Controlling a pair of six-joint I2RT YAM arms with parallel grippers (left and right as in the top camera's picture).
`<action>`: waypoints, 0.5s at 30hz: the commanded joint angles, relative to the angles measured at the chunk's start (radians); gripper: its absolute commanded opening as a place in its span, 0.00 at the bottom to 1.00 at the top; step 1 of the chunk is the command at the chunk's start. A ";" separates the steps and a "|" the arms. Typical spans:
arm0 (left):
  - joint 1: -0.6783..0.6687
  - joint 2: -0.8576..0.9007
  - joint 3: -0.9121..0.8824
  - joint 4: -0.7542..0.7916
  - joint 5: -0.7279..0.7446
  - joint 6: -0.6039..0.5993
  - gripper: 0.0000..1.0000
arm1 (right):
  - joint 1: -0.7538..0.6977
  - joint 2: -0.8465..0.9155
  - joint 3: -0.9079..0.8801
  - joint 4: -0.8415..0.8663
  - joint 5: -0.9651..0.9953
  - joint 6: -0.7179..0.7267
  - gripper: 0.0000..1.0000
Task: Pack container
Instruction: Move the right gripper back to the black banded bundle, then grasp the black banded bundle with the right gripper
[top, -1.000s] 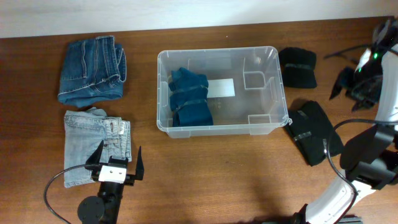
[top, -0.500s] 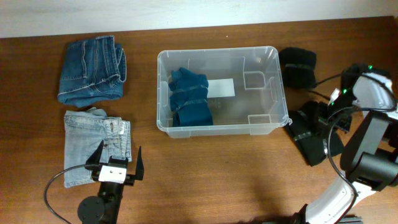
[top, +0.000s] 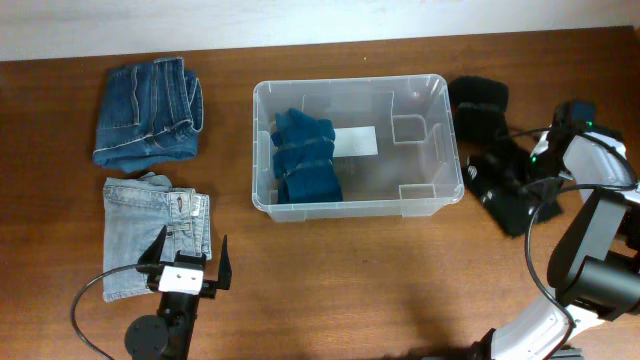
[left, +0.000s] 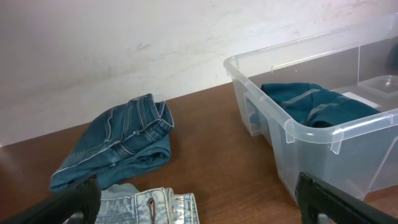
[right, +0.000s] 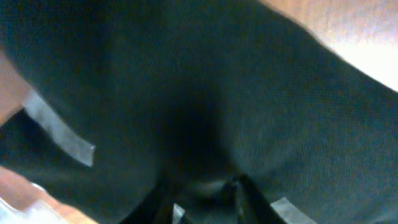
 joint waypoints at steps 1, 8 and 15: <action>0.001 -0.007 -0.006 0.000 0.011 0.016 0.99 | 0.001 0.058 -0.014 0.114 0.064 0.027 0.31; 0.001 -0.007 -0.006 0.000 0.011 0.016 0.99 | -0.079 0.063 -0.013 0.217 0.158 0.128 0.24; 0.001 -0.007 -0.006 0.000 0.011 0.016 0.99 | -0.223 0.063 -0.008 0.197 -0.022 0.105 0.21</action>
